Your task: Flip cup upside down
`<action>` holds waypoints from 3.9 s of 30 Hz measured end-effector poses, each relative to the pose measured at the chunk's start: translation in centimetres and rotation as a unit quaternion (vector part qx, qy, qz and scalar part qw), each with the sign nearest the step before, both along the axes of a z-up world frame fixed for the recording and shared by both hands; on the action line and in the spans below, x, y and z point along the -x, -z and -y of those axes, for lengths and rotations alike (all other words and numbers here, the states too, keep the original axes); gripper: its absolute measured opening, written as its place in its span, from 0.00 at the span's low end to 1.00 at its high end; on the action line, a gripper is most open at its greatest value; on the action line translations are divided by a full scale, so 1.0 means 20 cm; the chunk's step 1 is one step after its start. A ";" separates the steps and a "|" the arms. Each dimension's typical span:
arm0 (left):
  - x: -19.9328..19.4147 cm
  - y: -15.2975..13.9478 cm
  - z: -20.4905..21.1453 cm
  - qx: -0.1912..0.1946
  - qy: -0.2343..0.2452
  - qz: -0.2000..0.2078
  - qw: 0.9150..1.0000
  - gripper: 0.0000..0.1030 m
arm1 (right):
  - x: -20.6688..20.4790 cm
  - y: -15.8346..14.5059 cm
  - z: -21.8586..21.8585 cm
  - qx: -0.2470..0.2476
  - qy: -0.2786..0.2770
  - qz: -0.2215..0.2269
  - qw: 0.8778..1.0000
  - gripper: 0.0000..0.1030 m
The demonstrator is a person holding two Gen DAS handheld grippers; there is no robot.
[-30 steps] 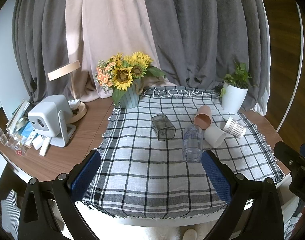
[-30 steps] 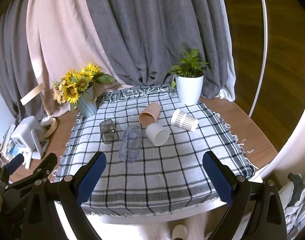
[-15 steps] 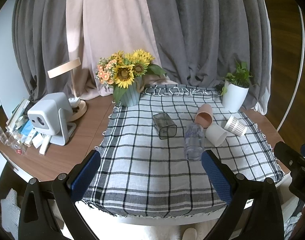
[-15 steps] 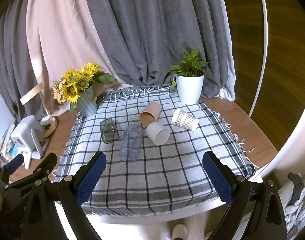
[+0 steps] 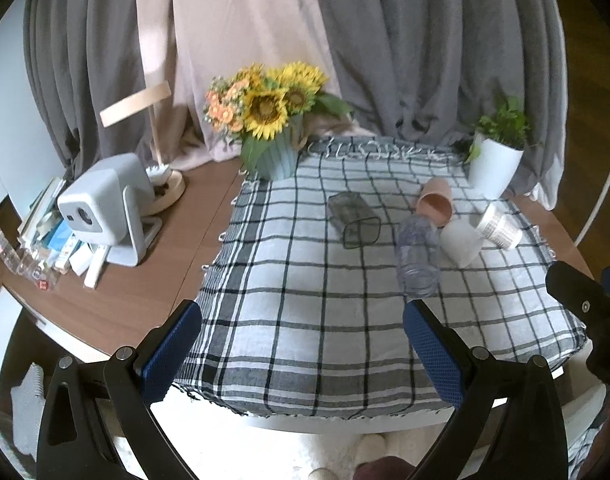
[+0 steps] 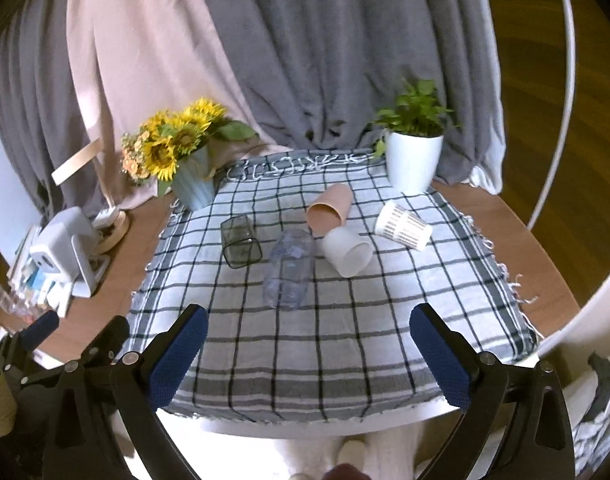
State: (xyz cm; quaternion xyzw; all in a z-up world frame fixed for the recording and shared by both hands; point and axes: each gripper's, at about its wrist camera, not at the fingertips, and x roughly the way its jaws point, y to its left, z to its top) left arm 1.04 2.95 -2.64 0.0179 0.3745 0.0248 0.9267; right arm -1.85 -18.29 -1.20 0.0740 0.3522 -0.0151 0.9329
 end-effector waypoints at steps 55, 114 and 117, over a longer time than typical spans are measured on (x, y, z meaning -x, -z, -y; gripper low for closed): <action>-1.07 0.66 -0.06 -0.051 0.021 -0.193 0.980 1.00 | -1.33 0.96 -0.12 -0.076 0.008 -0.262 0.962 0.69; -0.94 0.49 0.27 0.037 0.131 -0.255 0.957 1.00 | -0.74 0.42 0.23 -0.135 0.079 -0.140 0.978 0.82; -0.99 0.55 0.34 0.043 0.141 -0.280 0.949 0.99 | -0.73 0.46 0.32 -0.158 0.102 -0.147 0.971 0.82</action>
